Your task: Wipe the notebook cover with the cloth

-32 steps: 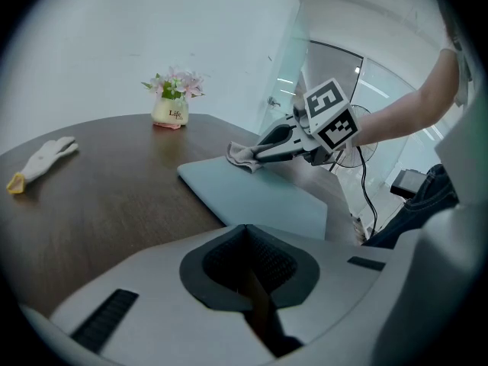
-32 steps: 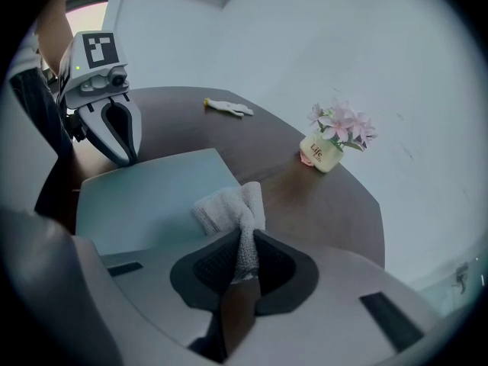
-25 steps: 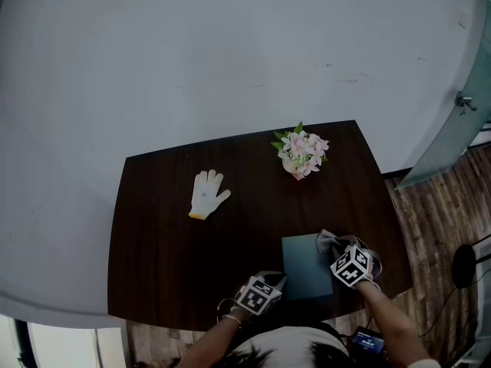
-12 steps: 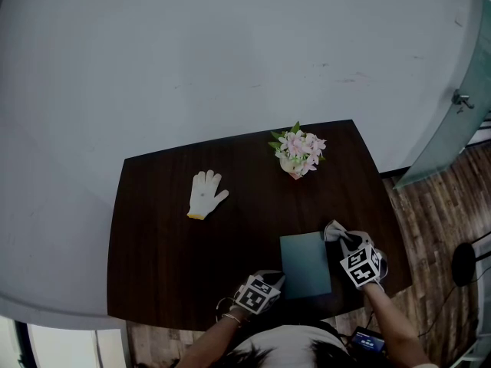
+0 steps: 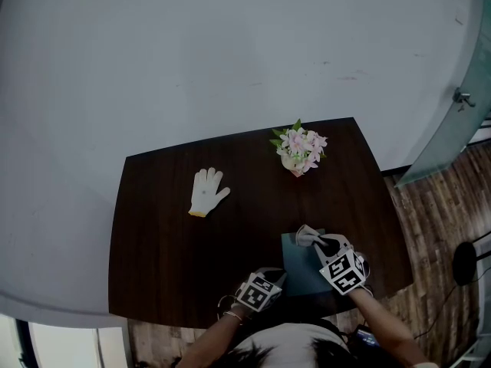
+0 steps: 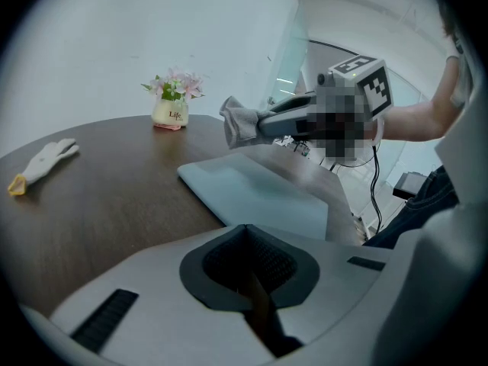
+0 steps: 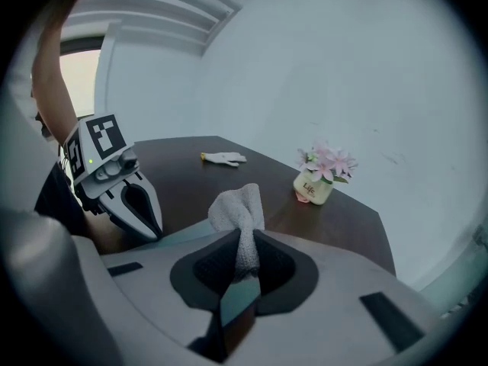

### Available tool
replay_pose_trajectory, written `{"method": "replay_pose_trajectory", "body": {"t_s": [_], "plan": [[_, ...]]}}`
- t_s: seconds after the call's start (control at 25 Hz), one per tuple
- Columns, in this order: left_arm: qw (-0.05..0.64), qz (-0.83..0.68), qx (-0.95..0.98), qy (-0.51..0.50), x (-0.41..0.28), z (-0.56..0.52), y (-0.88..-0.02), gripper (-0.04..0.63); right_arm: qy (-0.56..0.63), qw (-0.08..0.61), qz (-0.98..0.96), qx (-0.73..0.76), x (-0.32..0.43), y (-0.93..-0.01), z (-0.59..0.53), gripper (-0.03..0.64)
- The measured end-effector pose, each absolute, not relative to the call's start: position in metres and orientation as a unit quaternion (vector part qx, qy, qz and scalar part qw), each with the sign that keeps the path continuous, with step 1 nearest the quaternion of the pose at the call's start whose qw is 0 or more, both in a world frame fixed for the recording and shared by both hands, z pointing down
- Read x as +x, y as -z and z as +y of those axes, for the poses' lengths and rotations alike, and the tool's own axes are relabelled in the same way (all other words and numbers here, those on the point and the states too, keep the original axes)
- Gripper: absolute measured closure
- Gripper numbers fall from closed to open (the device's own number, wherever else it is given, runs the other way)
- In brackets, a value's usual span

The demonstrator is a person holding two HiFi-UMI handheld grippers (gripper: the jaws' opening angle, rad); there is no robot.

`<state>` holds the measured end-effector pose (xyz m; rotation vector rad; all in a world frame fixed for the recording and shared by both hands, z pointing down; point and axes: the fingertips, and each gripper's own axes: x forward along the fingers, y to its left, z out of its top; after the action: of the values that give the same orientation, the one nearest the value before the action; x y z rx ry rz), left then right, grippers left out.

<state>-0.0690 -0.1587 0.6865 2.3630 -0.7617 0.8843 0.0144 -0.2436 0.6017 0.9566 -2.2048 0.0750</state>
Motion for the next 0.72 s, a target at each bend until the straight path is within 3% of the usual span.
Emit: {"method": "replay_pose_trajectory", "body": {"t_s": [0.72], "plan": [[0.251,-0.28,0.868,-0.325,-0.071,-0.161,-0.685,0.577,-0.041,0.413,-0.878,0.239,-0.055,-0.658,-0.199,0.568]]}}
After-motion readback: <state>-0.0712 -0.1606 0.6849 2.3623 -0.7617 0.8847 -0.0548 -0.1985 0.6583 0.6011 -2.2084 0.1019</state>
